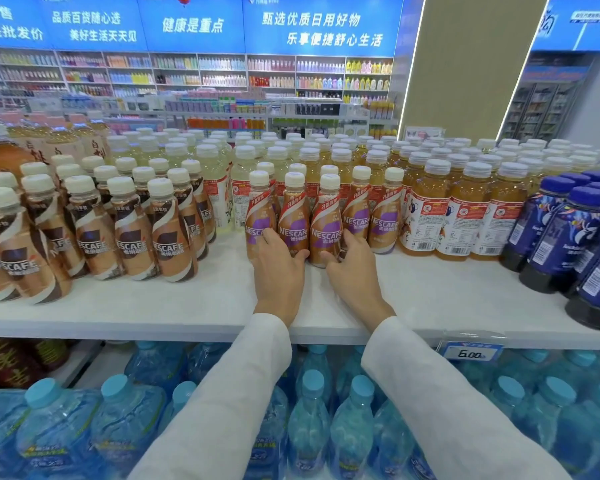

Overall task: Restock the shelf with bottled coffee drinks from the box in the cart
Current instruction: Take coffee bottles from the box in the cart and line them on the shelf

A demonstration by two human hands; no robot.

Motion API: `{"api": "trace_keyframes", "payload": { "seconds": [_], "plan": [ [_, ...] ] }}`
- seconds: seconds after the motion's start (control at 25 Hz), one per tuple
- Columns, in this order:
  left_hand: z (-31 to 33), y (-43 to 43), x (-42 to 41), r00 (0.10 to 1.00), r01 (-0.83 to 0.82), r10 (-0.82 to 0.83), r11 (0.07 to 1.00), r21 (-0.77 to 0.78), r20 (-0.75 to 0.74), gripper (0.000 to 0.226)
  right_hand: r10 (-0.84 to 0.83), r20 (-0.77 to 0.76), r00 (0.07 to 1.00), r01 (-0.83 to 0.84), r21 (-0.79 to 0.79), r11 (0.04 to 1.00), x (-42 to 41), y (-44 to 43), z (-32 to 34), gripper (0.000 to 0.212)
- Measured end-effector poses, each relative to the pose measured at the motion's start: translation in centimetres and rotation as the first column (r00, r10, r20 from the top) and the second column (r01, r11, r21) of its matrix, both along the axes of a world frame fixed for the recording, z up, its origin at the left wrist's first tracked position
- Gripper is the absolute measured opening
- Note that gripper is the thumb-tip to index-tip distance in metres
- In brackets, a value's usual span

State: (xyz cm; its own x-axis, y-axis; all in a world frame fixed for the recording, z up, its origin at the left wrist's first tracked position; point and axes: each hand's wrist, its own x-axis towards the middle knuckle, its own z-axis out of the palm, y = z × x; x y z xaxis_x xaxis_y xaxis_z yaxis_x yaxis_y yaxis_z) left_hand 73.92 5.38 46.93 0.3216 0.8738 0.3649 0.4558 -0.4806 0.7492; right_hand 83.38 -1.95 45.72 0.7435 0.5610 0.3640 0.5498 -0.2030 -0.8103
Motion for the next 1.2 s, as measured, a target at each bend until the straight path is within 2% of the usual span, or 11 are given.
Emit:
{"api": "trace_keyframes", "payload": {
  "seconds": [0.36,0.56,0.68,0.76,0.88,1.0,1.2],
  "plan": [
    [-0.4,-0.1,-0.1,1.000,-0.014,0.014,1.000,-0.010,0.001,0.061,0.000,0.034,0.999,0.002,-0.080,0.997,0.0,0.0,-0.1,0.066],
    [-0.7,-1.3,-2.3,0.999,0.018,-0.017,1.000,-0.017,0.049,0.049,0.051,0.027,0.998,-0.049,-0.061,0.997,-0.5,-1.7,0.0,0.050],
    [-1.1,-2.7,-5.4,0.999,-0.021,0.021,1.000,0.018,-0.026,0.041,0.085,0.016,0.996,-0.084,-0.015,0.996,-2.6,-4.1,-0.1,0.044],
    [-1.7,-3.8,-8.5,0.998,-0.053,0.054,0.998,0.031,-0.019,0.041,0.116,0.007,0.993,-0.116,-0.018,0.993,-4.9,-5.7,-0.3,0.045],
    [-3.3,-5.7,-14.9,0.993,-0.062,0.059,0.998,0.030,0.103,0.037,0.208,0.007,0.978,-0.208,0.053,0.977,-9.5,-7.7,-1.3,0.032],
    [-6.2,-7.8,-23.1,0.975,-0.157,0.153,0.988,0.009,0.161,0.032,0.334,-0.083,0.939,-0.322,0.128,0.938,-15.7,-8.9,-3.5,0.023],
    [-12.9,-11.8,-38.6,0.875,-0.388,0.430,0.898,-0.209,0.224,0.017,0.485,-0.280,0.829,-0.465,0.137,0.875,-28.0,-8.6,-9.8,0.019]
  ]
}}
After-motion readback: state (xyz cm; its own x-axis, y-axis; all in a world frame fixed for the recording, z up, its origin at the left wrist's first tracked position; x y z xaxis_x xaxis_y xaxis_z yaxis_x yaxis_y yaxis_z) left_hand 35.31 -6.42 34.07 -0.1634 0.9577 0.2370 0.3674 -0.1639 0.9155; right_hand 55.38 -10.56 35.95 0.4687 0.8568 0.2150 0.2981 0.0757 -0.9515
